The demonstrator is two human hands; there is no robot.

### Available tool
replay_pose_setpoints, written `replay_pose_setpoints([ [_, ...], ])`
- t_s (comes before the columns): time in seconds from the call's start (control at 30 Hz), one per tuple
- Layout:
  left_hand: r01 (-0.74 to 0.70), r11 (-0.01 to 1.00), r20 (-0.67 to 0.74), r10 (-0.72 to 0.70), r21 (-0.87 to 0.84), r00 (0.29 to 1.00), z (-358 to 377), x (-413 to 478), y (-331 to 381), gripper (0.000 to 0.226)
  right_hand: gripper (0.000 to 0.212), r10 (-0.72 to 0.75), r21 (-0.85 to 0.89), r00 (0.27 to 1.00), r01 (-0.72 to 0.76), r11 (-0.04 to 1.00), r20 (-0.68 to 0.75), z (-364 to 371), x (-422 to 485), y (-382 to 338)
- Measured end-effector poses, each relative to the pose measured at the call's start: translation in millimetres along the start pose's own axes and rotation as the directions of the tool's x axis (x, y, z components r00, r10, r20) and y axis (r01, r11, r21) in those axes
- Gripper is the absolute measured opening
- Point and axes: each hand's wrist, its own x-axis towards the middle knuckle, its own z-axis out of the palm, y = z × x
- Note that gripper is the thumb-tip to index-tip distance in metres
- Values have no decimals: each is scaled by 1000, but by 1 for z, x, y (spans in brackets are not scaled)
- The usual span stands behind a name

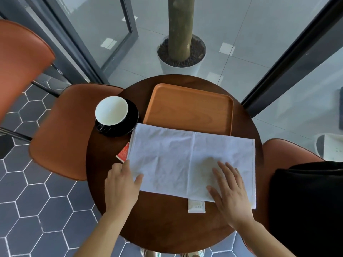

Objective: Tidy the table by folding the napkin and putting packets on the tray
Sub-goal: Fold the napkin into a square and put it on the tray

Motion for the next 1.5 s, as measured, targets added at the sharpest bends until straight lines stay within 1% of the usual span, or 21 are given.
replay_pose_setpoints([
  [0.07, 47, 999, 6, -47, -10, 999, -5, 2, -1, 51, 52, -59, 50, 998, 60, 997, -32, 3, 5, -11],
  [0.13, 89, 996, 26, -90, 10, 996, -8, 4, -3, 51, 46, -125, 73, 991, 128, 989, -37, 8, 12, -25],
  [0.2, 137, 990, 47, -138, 13, 989, -10, 5, -4, 51, 42, -191, 74, 981, 192, 979, -11, 13, 19, -38],
  [0.27, 186, 982, 68, -183, -37, 981, -10, 7, -5, 50, 40, -226, 50, 974, 224, 973, 30, 17, 24, -46],
  [0.37, 221, 968, 82, -212, -118, 974, -9, 13, -6, 41, 42, -237, 15, 968, 236, 972, 78, 17, 29, -50],
  [0.5, 270, 930, 103, -252, -249, 962, -8, 22, -9, 20, 40, -260, 10, 962, 260, 965, 87, 14, 31, -47],
  [0.6, 296, 884, 99, -279, -362, 955, -8, 22, -11, 9, 40, -241, 33, 967, 239, 970, 84, 11, 32, -49],
  [0.77, 299, 794, 97, -294, -530, 951, -12, 13, -10, 4, 37, -173, 69, 981, 167, 983, 86, 5, 34, -56],
  [0.83, 253, 781, 29, -289, -572, 957, -15, 4, -4, 5, 33, -126, 89, 988, 118, 989, 88, 0, 39, -62],
  [0.9, 143, 831, -96, -229, -537, 969, -19, -7, 3, 11, 28, -61, 155, 995, 48, 987, 81, -7, 49, -70],
  [0.97, 11, 895, -202, -113, -446, 973, -21, -17, 13, 20, 24, 62, 294, 992, -91, 951, 106, -17, 67, -82],
  [1.03, -113, 920, -266, 10, -376, 964, -24, -25, 23, 23, 20, 184, 475, 961, -262, 840, 204, -29, 91, -98],
  [1.07, -161, 921, -288, 56, -355, 956, -26, -28, 28, 24, 19, 208, 553, 940, -328, 766, 268, -34, 105, -107],
  [1.1, -200, 919, -304, 94, -340, 948, -27, -31, 33, 24, 25, 206, 595, 926, -362, 717, 315, -38, 119, -117],
  [1.13, -231, 917, -315, 125, -326, 941, -28, -33, 37, 24, 37, 182, 597, 921, -366, 714, 345, -41, 132, -128],
  [1.2, -270, 917, -331, 167, -294, 929, -30, -39, 45, 26, 65, 132, 500, 908, -335, 799, 397, -43, 155, -149],
  [1.23, -286, 917, -337, 186, -279, 923, -30, -41, 49, 27, 72, 128, 423, 900, -316, 849, 416, -44, 163, -157],
  [1.27, -304, 914, -342, 204, -269, 917, -29, -44, 52, 28, 73, 137, 347, 896, -300, 889, 423, -44, 170, -163],
  [1.33, -332, 906, -349, 232, -261, 908, -28, -47, 58, 28, 62, 146, 249, 911, -255, 934, 386, -44, 180, -167],
  [1.37, -342, 902, -349, 241, -264, 906, -27, -48, 61, 28, 55, 143, 236, 923, -237, 942, 357, -43, 184, -165],
  [1.5, -374, 876, -348, 263, -305, 900, -24, -51, 72, 26, 28, 177, 305, 935, -272, 913, 306, -45, 187, -144],
])
